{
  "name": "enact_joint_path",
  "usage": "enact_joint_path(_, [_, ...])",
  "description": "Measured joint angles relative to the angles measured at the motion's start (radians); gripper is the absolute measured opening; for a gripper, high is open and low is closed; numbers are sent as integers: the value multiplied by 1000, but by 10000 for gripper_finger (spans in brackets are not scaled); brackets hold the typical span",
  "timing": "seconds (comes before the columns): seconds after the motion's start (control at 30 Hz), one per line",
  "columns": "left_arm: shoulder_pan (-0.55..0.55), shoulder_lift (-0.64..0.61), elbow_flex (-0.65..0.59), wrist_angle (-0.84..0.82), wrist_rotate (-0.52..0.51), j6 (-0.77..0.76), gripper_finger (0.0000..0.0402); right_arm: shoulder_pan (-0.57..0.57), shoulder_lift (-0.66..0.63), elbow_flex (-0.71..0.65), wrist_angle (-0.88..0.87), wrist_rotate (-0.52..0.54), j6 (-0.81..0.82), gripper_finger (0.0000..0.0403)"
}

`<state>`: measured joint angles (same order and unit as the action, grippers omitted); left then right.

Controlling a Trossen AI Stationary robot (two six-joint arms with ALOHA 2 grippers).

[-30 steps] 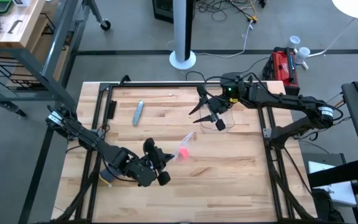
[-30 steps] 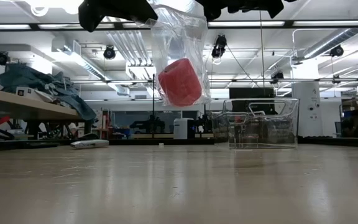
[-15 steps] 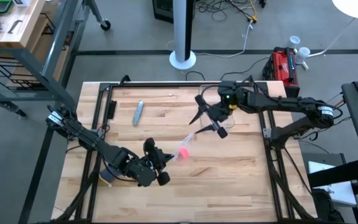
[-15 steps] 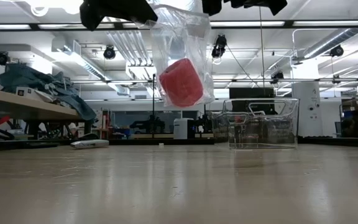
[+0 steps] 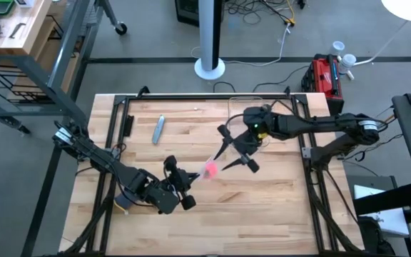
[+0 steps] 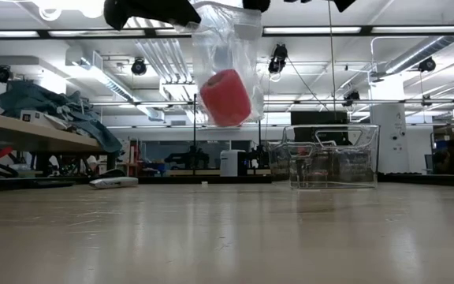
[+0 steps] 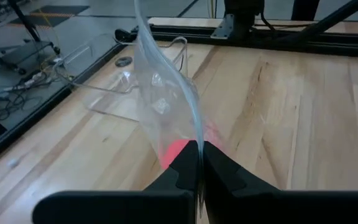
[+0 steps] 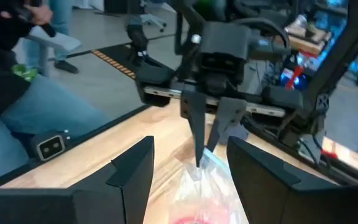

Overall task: Roll bandage
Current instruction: Close the transparent zip bag

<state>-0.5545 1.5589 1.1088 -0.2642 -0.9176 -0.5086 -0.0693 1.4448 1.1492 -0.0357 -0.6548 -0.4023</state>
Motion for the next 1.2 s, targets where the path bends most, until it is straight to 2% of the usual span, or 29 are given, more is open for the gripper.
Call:
enact_joint_path(0.23, [0, 0, 1, 2, -12, 46, 0, 21, 102, 24, 3, 9, -16, 195])
enact_joint_path(0.43, [0, 0, 1, 1, 29, 82, 0, 21, 179, 72, 18, 108, -25, 194])
enact_joint_path(0.87, [0, 0, -4, 10, 36, 68, 0, 35, 229, 108, -12, 100, -68, 181])
enact_joint_path(1.03, [0, 0, -5, 10, 19, 66, 0, 35, 229, 116, -66, 61, -90, 144])
enact_joint_path(1.2, [1, 1, -5, 10, 14, 66, 0, 34, 230, 141, -80, 44, -77, 59])
